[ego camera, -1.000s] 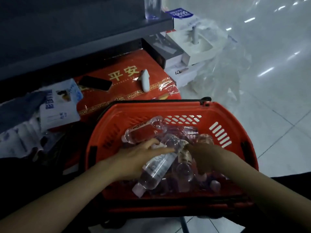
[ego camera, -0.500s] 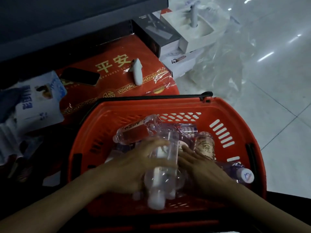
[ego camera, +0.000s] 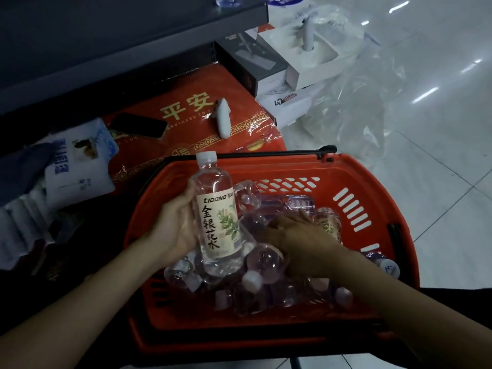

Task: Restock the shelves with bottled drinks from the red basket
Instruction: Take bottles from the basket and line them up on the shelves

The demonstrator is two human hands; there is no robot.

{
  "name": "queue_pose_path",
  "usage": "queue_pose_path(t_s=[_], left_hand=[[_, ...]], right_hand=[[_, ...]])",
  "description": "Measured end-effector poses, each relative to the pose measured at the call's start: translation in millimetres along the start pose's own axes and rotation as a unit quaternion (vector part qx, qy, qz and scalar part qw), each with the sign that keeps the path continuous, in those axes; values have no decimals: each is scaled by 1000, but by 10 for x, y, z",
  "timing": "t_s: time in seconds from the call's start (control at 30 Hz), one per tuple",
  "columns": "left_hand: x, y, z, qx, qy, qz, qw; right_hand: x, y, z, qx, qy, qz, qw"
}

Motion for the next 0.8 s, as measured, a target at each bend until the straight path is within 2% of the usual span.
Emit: queue_pose_path(t_s=[0.07, 0.13, 0.23, 0.3, 0.6, 0.7, 0.8], left_hand=[[16, -71, -60, -5, -29, 28, 999], [15, -143, -86, -10, -44, 42, 998], [31, -149, -108, -38, -56, 19, 998], [27, -118, -161, -77, -63, -10, 995], [14, 17, -334, -117, -63, -40, 990], [31, 47, -357, -121, -71, -50, 989], [39, 49, -339, -113, -68, -42, 990]], right_hand=[[4, -185, 48, -105, 20, 29, 994], [16, -338, 107, -260, 35, 51, 964], [76, -418, 182, -494, 94, 63, 862], [63, -305, 130, -576, 110, 41, 809], [3, 113, -40, -696, 195, -89, 685], [29, 195, -20, -693, 191, -118, 685], [25, 173, 40, -692, 197, -85, 690]])
Point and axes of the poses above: each hand's wrist, its own x-axis away from the middle knuckle, its own y-axis out of the palm, z = x × y, the point moved 9 cm from there along -x, towards the middle knuckle, and after that the axes turned 2 degrees about y, right-handed, at the moved point
